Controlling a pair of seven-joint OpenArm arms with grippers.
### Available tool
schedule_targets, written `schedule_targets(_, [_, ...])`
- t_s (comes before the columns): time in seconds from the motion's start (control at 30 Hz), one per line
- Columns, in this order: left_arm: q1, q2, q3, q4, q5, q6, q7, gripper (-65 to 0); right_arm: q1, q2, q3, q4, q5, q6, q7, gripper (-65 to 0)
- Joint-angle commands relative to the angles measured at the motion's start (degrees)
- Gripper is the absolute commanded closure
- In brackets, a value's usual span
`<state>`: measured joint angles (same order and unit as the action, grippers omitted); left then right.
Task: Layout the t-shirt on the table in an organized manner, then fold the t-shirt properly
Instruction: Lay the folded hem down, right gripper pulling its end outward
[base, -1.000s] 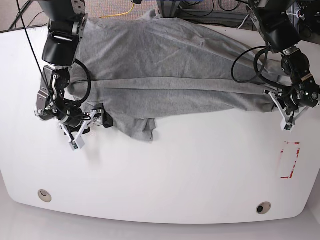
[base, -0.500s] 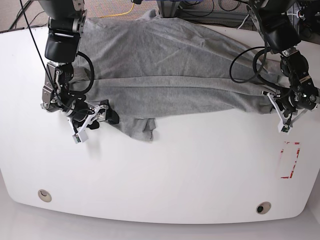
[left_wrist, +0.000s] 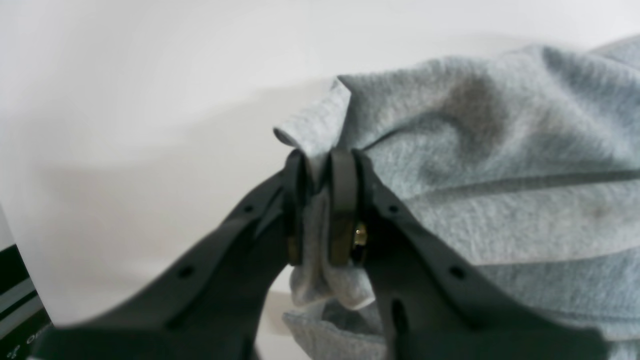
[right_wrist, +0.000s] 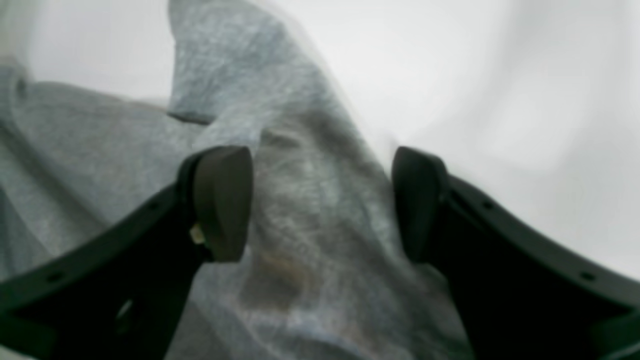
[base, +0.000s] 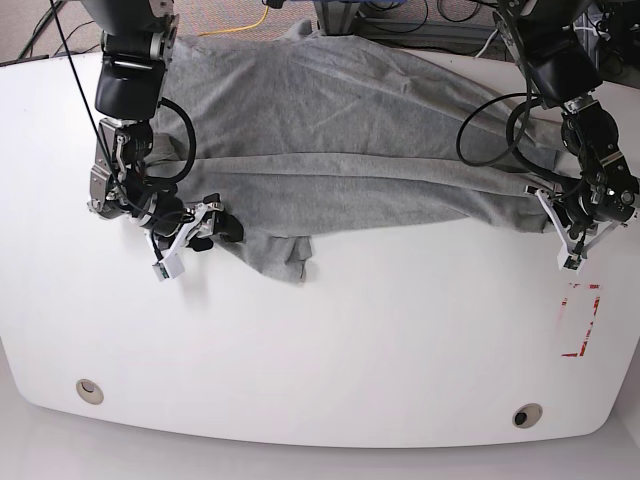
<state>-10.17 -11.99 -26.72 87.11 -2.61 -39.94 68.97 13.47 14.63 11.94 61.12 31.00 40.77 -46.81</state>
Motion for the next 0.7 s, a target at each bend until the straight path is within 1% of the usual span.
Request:
schedule_targets(0.0, [-1.1, -0.8, -0.2, 1.1, -0.2, -0.1, -0.7, -6.9, -0.6, 0.2, -3.5, 0.8, -3.4, -0.8, -5.0, -42.3])
schedule_targets(0.1, [-1.1, -0.8, -0.3, 1.1, -0.2, -0.1, -0.7, -6.9, -2.0, 0.2, -5.5, 3.1, -3.4, -0.8, -5.0, -41.9])
schedule_targets(0.2, [-1.0, -0.8, -0.4, 1.1, -0.2, -0.1, -0.7, -6.9, -2.8, 0.2, -5.8, 5.7, -3.4, -0.8, -5.0, -40.7])
schedule_targets(0.3, [-1.0, -0.8, -0.4, 1.1, -0.2, -0.1, -0.7, -6.9, -2.8, 0.1, -5.8, 6.9, -3.4, -0.8, -5.0, -33.3])
schedule_targets(0.33, [-1.0, -0.8, -0.4, 1.1, -0.2, -0.1, -0.7, -6.9, -2.7, 0.1, -5.8, 7.1, -3.6, -0.8, -5.0, -26.0])
schedule_targets(0.4, [-0.9, -0.8, -0.4, 1.1, -0.2, -0.1, -0.7, -6.9, -2.3, 0.1, -5.7, 7.1, -3.7, -0.8, -5.0, -16.0])
schedule_targets(0.43, [-0.9, -0.8, -0.4, 1.1, -0.2, -0.1, -0.7, -6.9, -1.4, 0.1, -5.7, 7.1, -3.6, -0.8, -5.0, -9.7])
schedule_targets(0.5, [-0.9, -0.8, -0.4, 1.1, -0.2, -0.1, -0.7, -6.9, -0.5, 0.3, -5.7, 7.1, -3.8, -0.8, -5.0, -0.8])
schedule_targets(0.53, [-0.9, -0.8, -0.4, 1.1, -0.2, -0.1, -0.7, -6.9, -0.2, 0.6, -5.7, 7.1, -3.8, -0.8, -5.0, 0.0])
schedule_targets(0.67, [-0.9, -0.8, -0.4, 1.1, -0.2, -0.1, -0.7, -6.9, 0.5, 1.8, -5.7, 7.4, -3.4, -0.8, -5.0, -1.9])
